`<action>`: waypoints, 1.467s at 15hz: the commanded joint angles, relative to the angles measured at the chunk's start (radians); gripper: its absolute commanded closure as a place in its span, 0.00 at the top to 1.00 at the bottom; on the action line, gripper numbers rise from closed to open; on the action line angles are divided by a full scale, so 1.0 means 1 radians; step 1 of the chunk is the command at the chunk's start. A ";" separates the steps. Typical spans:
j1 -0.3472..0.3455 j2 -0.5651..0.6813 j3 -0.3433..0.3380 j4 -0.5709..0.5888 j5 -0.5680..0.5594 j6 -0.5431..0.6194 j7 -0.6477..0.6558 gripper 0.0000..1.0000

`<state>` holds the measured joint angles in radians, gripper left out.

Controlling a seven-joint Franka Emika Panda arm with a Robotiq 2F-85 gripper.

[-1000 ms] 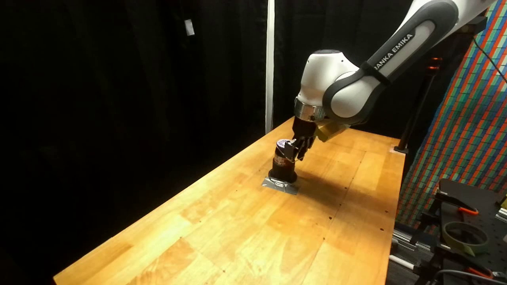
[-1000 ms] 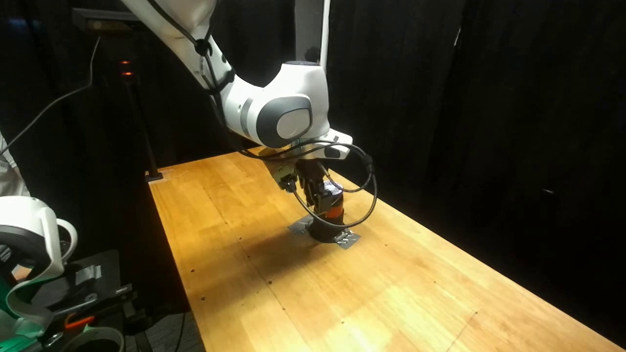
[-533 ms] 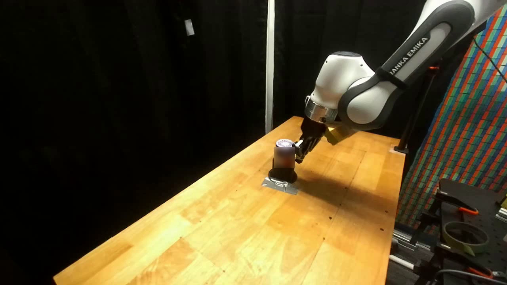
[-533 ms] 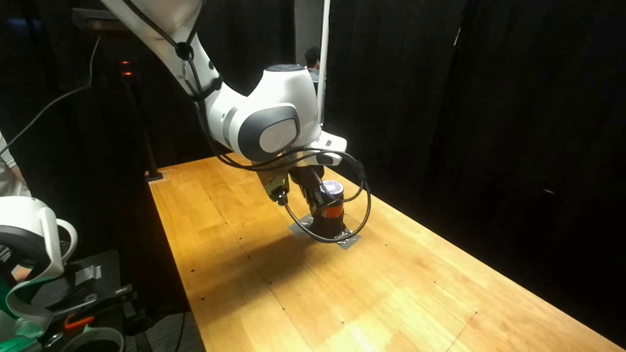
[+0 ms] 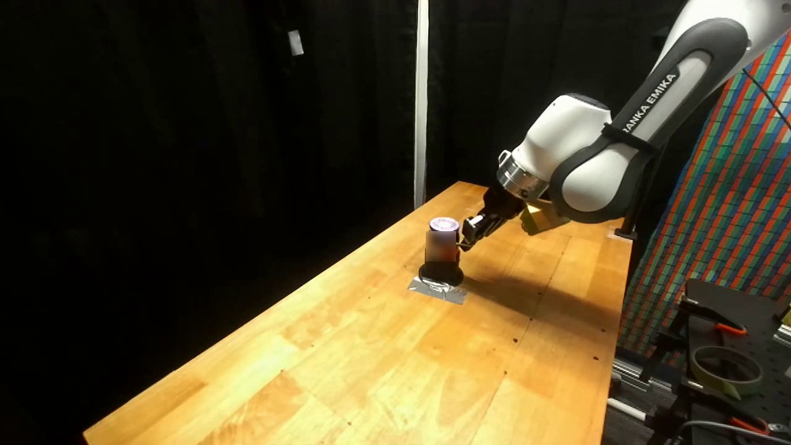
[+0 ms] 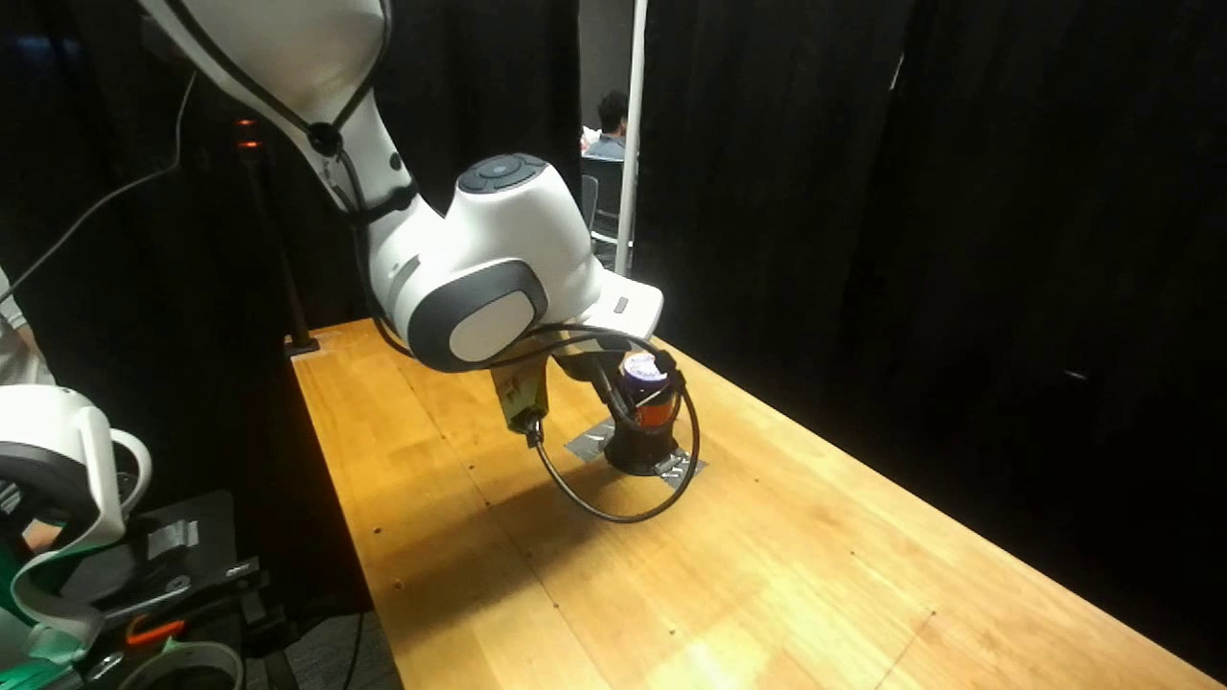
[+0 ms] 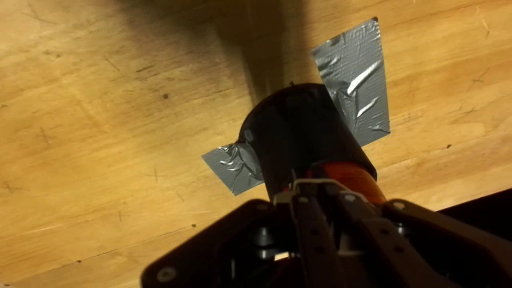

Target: Put the rubber band around the brown cup

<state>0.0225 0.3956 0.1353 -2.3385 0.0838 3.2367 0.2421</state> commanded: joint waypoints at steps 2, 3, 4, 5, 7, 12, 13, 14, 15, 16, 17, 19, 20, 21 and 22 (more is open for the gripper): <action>-0.222 -0.012 0.221 -0.079 -0.034 0.146 -0.012 0.09; -0.273 -0.004 0.268 -0.090 -0.056 0.179 -0.008 0.09; -0.316 0.003 0.303 -0.101 -0.080 0.208 -0.003 0.11; -0.350 0.010 0.329 -0.111 -0.102 0.238 0.001 0.10; -0.407 0.024 0.361 -0.131 -0.149 0.287 0.000 0.09; -0.471 0.053 0.359 -0.174 -0.222 0.420 -0.007 0.10; -0.481 0.063 0.360 -0.179 -0.236 0.450 -0.004 0.10; -0.500 0.077 0.367 -0.185 -0.257 0.495 0.006 0.10; -0.513 0.089 0.370 -0.190 -0.279 0.533 0.012 0.09; -0.531 0.104 0.376 -0.194 -0.309 0.573 0.023 0.09; -0.484 0.104 0.306 -0.196 -0.391 0.611 0.097 0.09; -0.488 0.125 0.277 -0.200 -0.487 0.683 0.145 0.09; -0.484 0.135 0.257 -0.200 -0.528 0.713 0.167 0.08; -0.484 0.143 0.240 -0.200 -0.572 0.736 0.190 0.10; -0.483 0.149 0.223 -0.200 -0.609 0.762 0.208 0.10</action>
<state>-0.4636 0.5301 0.4043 -2.5262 -0.4210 3.9067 0.3850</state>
